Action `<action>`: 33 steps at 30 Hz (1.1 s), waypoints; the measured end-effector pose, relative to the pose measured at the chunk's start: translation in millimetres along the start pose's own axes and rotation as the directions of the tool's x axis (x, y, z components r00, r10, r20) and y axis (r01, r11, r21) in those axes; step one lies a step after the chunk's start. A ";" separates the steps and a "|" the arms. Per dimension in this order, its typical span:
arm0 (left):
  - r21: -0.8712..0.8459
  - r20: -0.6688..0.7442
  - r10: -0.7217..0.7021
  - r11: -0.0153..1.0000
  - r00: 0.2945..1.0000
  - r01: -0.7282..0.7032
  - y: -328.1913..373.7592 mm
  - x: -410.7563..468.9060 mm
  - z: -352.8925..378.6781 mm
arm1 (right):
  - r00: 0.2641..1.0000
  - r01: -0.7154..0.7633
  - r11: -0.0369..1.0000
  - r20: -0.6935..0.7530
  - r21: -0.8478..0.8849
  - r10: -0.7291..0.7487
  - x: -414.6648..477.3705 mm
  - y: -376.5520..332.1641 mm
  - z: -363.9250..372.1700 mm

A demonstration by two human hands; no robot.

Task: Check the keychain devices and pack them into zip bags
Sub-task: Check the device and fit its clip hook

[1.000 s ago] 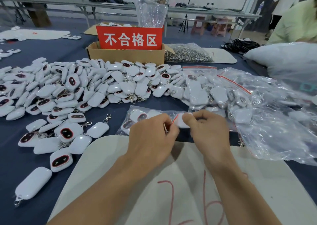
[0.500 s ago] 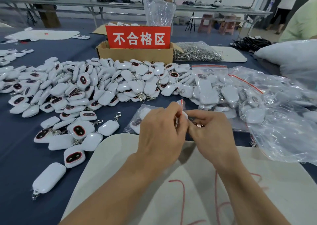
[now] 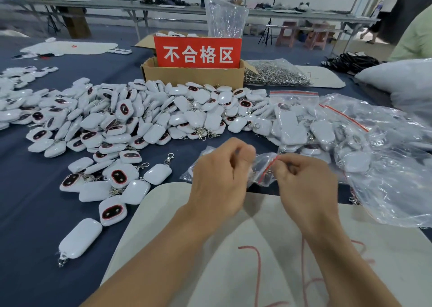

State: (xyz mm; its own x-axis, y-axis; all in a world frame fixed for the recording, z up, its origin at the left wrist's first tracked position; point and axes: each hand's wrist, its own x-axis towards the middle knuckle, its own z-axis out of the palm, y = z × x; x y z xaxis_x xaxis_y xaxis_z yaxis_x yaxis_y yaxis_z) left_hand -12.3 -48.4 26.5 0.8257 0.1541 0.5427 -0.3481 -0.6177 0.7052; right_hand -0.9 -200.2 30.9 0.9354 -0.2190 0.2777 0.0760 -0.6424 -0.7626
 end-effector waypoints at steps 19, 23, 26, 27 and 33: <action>0.297 0.230 -0.215 0.944 0.949 0.142 -49.0 29.6 -18.4 | 0.936 0.311 0.949 0.155 0.048 -0.315 -11.2 -6.5 12.5; 0.124 0.125 -0.356 0.932 0.926 0.341 -57.8 34.2 -27.4 | 0.925 0.183 0.982 0.329 0.048 -0.189 -12.7 -1.0 17.3; 0.083 0.335 -0.358 0.933 0.872 0.351 -59.2 35.2 -33.4 | 0.938 0.086 0.996 0.338 -0.015 -0.076 -9.2 1.8 16.3; 0.112 0.391 -0.322 0.947 0.863 0.302 -59.6 35.1 -34.9 | 0.934 0.085 0.995 0.352 -0.046 -0.064 -9.3 2.0 16.5; 0.317 0.478 -0.270 0.941 0.836 0.123 -60.6 37.7 -39.2 | 0.893 0.123 0.986 0.446 -0.112 -0.061 -10.9 1.0 15.7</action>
State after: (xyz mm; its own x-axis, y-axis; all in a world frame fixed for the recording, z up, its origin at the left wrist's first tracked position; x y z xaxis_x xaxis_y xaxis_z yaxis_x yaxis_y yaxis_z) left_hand 22.5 25.1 22.1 0.9963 -0.0727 0.0455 -0.0856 -0.8062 0.5854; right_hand -5.6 -186.9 17.9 0.9847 0.1713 0.0333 0.1513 -0.7429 -0.6521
